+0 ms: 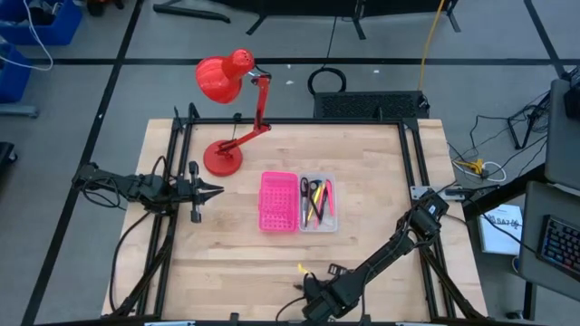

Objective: Pick & place school supplies into a supply box
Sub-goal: Put the black pen into the supply box

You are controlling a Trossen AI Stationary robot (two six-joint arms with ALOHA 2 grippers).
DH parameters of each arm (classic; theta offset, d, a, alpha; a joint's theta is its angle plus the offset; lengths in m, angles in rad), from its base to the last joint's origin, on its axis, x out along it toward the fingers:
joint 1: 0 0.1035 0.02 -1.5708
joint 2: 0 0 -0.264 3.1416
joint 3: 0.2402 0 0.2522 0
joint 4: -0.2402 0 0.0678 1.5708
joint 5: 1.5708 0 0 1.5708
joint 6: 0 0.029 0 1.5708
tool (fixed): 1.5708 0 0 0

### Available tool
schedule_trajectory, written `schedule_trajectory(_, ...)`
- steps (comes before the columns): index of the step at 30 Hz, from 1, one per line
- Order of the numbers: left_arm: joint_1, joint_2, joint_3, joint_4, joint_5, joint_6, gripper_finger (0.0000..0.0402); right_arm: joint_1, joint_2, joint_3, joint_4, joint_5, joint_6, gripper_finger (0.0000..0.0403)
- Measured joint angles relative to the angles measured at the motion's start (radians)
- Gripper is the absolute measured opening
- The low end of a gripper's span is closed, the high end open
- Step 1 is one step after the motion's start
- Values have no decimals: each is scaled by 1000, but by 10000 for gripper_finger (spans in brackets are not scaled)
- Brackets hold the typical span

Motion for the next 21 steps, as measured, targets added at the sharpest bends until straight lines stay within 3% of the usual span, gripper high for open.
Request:
schedule_trajectory(9,0,0,0,1,0,2,37,6,0,-5,95,8,-202,50)
schedule_trajectory(14,0,0,0,0,23,-7,37,2,-1,-6,97,2,-139,26)
schedule_trajectory(21,0,0,0,2,24,1,37,5,-58,-8,132,1,-69,24)
